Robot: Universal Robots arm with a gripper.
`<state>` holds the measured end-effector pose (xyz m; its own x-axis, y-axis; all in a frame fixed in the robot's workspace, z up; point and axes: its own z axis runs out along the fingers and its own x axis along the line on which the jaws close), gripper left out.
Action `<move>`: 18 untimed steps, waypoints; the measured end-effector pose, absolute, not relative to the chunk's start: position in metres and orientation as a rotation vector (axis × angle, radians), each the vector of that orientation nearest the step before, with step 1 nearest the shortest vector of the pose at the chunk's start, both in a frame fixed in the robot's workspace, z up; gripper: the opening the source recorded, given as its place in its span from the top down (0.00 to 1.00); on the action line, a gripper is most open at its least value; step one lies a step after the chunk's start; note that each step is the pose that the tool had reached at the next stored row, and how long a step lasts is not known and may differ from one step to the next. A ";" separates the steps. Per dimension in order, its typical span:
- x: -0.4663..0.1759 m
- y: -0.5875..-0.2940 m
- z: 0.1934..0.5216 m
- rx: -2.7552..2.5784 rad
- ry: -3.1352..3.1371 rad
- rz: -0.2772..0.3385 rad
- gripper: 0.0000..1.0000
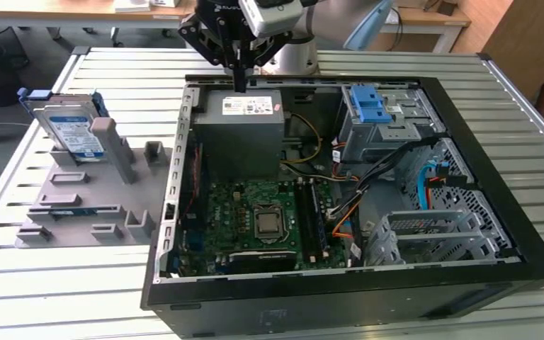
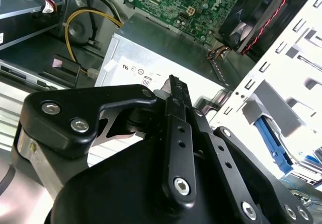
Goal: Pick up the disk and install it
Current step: 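Reach for the disk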
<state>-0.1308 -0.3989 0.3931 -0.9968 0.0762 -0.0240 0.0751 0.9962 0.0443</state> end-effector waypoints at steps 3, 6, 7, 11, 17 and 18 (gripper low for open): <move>-0.131 -0.399 0.393 0.118 3.113 0.068 0.89; -0.132 -0.399 0.393 0.118 3.113 0.068 0.89; -0.133 -0.399 0.393 0.118 3.113 0.068 0.89; -0.135 -0.399 0.393 0.118 3.113 0.068 0.89; -0.141 -0.399 0.393 0.118 3.113 0.068 0.89; -0.143 -0.399 0.393 0.118 3.113 0.068 0.89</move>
